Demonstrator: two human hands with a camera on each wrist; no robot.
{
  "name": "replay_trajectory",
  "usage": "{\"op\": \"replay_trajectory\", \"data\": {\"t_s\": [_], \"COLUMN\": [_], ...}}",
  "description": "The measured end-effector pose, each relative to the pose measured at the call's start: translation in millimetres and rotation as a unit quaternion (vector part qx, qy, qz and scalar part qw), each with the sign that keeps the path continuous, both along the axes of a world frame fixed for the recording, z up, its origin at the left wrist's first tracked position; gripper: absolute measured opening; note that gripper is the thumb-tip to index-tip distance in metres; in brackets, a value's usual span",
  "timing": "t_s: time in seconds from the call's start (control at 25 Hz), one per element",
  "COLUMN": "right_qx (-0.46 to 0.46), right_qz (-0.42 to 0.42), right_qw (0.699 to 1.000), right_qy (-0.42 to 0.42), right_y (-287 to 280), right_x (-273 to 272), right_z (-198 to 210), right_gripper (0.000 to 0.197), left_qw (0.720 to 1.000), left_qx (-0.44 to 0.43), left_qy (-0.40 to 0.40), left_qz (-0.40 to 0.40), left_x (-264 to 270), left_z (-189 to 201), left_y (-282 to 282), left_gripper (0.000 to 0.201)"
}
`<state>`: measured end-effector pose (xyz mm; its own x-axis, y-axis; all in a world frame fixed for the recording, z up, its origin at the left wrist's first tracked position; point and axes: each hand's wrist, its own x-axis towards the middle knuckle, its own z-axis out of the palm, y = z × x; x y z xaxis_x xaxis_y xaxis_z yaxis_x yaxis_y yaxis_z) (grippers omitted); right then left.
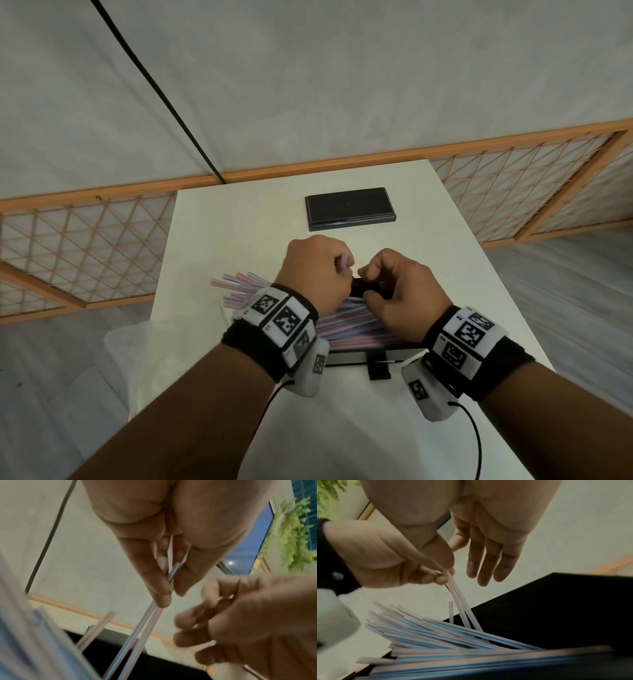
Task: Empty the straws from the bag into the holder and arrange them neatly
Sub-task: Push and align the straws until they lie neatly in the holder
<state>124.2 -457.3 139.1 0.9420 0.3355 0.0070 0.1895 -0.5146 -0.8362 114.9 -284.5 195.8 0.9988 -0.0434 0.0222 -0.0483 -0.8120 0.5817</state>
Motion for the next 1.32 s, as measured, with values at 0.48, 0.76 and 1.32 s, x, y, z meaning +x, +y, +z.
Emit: {"op": "replay_trajectory", "data": {"t_s": [0.48,0.76,1.32], "right_qx": [-0.156,-0.265,-0.318], "right_qz": [0.126,0.207,0.133], "right_qw": [0.979,0.941,0.938], "right_qy": [-0.032,-0.041,0.036], "right_y": [36,49,12], "right_x": [-10,-11,-10], "right_z": [15,5,-1], "right_gripper": [0.036,0.037,0.047], "left_qw": [0.934,0.997,0.971], "left_qx": [-0.294,-0.053,0.188], "left_qy": [-0.166,-0.06,0.146], "left_qz": [0.118,0.007,-0.004], "left_x": [-33,-28,7], "left_z": [24,-6,-15], "left_y": [40,37,9], "left_gripper": [0.041,0.04,0.017]}}
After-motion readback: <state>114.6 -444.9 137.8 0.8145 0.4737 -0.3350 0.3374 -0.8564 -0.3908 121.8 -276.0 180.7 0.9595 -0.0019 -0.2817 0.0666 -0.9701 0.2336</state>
